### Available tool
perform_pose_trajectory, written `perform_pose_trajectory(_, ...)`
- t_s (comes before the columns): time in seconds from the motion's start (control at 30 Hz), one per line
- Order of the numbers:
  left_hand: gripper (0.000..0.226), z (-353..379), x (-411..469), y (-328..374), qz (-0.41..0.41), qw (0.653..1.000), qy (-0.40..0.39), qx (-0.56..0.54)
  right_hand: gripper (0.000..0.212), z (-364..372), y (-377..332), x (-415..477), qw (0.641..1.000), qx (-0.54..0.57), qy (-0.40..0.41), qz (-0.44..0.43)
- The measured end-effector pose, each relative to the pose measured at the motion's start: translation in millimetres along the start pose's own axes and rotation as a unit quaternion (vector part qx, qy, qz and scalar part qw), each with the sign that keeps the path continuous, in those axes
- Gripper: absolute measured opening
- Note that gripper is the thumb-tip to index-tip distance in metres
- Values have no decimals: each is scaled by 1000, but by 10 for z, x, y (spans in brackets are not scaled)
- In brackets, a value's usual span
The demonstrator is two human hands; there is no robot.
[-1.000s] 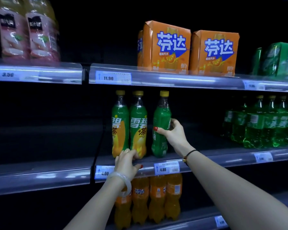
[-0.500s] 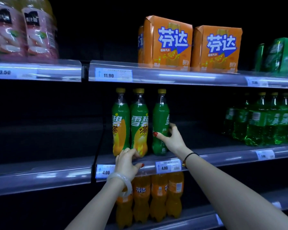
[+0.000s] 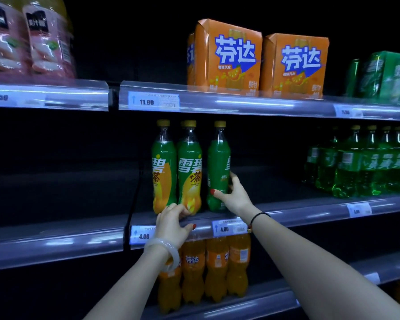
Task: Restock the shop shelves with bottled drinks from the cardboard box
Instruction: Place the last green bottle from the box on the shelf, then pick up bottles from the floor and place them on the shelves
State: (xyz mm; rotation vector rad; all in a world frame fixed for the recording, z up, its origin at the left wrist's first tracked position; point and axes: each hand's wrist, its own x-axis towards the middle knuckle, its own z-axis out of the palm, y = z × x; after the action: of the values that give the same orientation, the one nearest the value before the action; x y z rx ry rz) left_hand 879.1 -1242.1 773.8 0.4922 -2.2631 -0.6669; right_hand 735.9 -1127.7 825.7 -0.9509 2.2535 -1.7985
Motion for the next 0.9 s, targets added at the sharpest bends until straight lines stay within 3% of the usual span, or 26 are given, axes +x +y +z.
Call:
perform_pose_trajectory(0.13,23,-25,-17,50,-13,1000,-6,22,38,-142,41,-186,993,-108,-9,47)
perform_pose_trajectory(0.23,32,-59,-44,131,-22,998,-25,56,31,-363,69,-329,993,-103,11,49)
perform_pose_trajectory(0.37,30,-8,-215,303,6,994,48,98,23,-677,160,-603,993,-98,49,46)
perform_pose_trajectory(0.43,29,96,-312,400,18,996,47,72,24,-831,277,-784,991,-116,46,56)
perform_pose_trajectory(0.53,31,315,-436,532,-21,993,-110,-35,32,-1083,503,-1104,975,-202,10,96)
perform_pose_trajectory(0.63,35,571,-544,630,-14,969,-246,-21,40,-1307,689,-1485,947,-286,-25,144)
perform_pose_trajectory(0.9,33,1156,-975,1165,89,925,-369,-32,29,-1697,867,-2462,921,-314,121,198)
